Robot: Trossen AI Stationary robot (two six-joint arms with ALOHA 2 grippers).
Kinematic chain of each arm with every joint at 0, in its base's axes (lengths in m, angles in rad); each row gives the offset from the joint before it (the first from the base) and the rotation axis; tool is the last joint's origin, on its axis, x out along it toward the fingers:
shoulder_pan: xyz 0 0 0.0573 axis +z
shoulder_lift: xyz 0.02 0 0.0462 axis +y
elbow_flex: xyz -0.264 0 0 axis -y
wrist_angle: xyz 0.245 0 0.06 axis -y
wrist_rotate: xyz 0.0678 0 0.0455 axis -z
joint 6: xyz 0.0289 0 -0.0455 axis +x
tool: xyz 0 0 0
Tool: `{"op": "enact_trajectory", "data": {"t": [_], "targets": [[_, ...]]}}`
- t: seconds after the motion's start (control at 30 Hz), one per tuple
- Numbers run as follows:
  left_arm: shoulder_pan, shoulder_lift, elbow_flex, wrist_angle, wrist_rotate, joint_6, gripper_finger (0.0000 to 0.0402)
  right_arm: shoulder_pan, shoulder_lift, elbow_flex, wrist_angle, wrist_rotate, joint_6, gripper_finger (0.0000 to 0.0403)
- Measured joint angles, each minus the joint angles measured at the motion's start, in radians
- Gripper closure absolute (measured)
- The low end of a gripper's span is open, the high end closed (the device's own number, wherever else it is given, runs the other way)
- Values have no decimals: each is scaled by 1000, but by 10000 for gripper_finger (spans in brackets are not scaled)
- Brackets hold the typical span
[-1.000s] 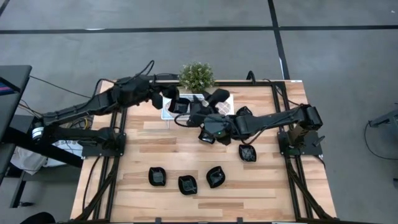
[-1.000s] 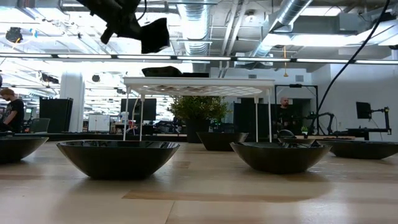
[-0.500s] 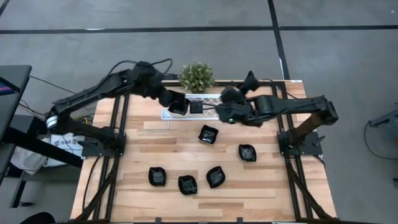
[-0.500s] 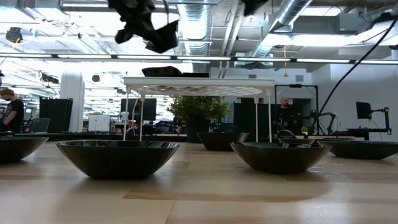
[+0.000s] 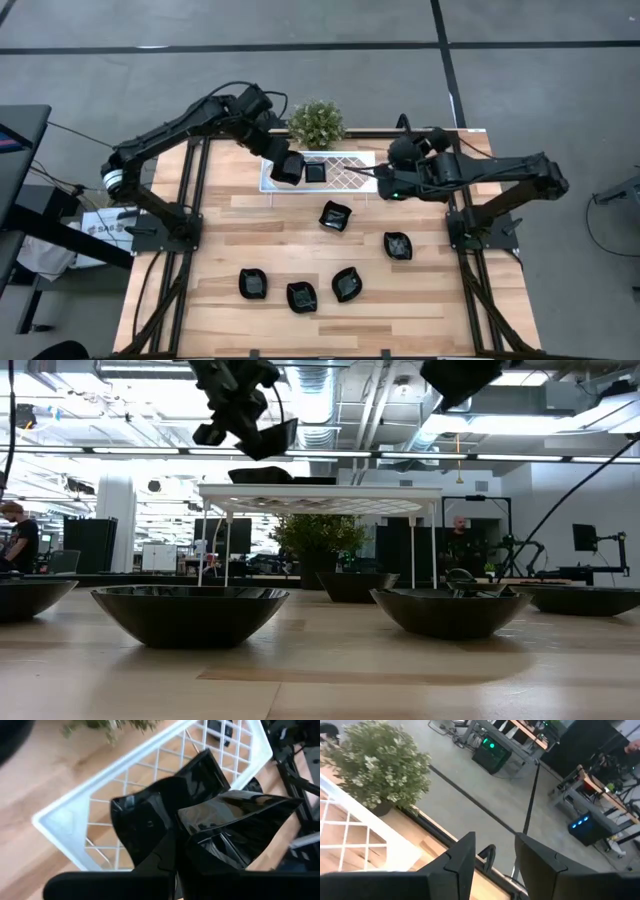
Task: Pick & Place Mini shaped plates
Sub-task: Stack the right distorted square plate on top of the stacked distorted square plate on the shelf
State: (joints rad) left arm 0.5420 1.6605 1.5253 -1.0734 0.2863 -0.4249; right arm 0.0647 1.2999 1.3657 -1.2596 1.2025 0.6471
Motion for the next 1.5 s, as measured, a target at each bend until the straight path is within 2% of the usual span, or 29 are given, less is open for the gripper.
{"op": "enact_trajectory", "data": {"t": [0.2,0.9,1.3,1.5], "targets": [[29,19,0,-38,19,-24,399,8,-47,-93,79,-1,3,277],[49,90,0,-53,18,1,396,7,-37,-96,122,-1,-26,280],[50,90,0,-48,14,28,328,7,-36,-96,143,0,-29,280],[90,29,0,-46,12,22,299,7,-36,-96,146,0,-28,280]]}}
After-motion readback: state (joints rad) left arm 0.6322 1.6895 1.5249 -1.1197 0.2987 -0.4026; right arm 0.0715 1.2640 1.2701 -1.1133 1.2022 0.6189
